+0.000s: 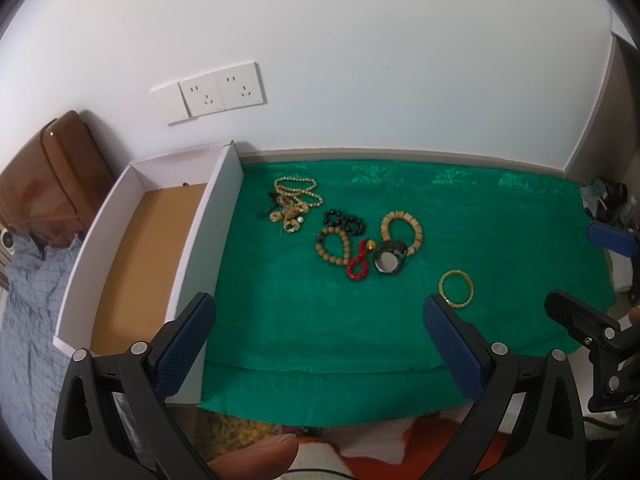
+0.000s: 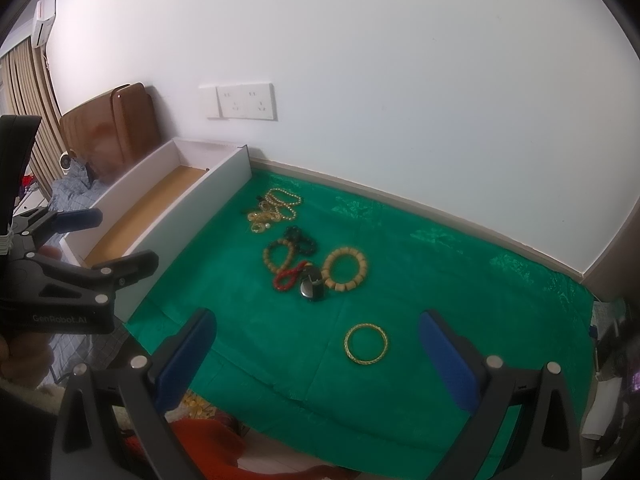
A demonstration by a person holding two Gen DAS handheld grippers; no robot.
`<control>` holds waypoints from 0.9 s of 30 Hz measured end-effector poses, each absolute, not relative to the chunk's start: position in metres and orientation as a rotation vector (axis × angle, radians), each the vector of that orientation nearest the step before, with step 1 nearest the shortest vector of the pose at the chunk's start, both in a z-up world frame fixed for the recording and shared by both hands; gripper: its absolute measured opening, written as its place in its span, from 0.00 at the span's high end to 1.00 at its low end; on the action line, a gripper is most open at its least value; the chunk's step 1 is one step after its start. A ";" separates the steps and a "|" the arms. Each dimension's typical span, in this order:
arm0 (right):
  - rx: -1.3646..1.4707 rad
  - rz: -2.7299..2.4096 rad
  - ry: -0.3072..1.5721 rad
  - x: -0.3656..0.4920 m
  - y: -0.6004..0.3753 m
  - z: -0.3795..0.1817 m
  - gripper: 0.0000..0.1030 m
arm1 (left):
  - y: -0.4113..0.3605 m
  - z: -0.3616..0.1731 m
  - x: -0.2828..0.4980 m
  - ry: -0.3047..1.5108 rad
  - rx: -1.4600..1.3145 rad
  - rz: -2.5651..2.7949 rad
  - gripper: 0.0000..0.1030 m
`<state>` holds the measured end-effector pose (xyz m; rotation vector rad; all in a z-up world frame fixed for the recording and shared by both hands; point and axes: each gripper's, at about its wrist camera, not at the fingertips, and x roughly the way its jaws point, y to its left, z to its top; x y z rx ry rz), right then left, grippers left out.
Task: Organize jewelry
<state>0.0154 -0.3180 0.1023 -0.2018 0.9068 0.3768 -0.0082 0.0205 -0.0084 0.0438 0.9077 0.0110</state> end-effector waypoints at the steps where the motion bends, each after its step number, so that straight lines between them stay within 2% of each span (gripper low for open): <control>1: -0.202 0.376 0.907 0.016 -0.318 0.102 0.00 | 0.020 -0.008 -0.008 0.907 0.043 0.010 0.00; 27: -0.205 0.357 0.911 0.033 -0.326 0.098 0.00 | 0.027 -0.012 0.018 0.945 0.011 0.016 0.00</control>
